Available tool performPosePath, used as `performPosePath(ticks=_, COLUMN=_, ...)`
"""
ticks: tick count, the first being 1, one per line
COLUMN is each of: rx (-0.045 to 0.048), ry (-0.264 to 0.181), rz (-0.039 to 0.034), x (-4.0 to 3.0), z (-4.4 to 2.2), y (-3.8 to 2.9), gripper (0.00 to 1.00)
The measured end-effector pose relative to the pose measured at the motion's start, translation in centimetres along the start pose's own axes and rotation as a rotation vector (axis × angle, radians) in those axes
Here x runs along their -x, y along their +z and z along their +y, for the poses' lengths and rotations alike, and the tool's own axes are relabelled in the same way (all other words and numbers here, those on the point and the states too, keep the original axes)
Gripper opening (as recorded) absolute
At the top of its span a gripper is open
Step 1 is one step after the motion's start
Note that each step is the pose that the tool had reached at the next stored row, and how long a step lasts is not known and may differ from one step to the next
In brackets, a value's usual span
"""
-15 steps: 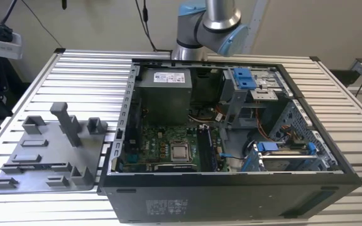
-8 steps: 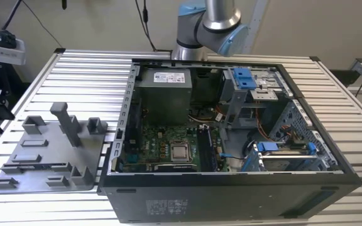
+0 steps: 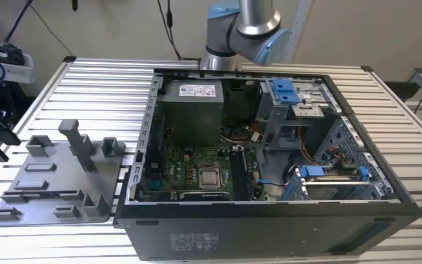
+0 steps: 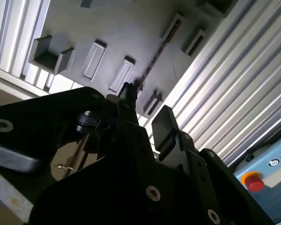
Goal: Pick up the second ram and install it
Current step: 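Pick up the second ram and move it above second insertion slot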
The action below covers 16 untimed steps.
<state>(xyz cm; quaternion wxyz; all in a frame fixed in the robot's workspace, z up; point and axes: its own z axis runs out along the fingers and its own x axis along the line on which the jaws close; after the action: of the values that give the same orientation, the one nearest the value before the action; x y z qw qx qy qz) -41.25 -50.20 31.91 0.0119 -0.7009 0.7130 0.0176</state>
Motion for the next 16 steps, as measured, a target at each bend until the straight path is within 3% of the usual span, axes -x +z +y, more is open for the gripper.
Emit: performPosePath(ticks=16, rx=0.0022, ry=-0.051, rz=0.0004, x=-0.15, z=-0.03, y=2.9, gripper=0.42)
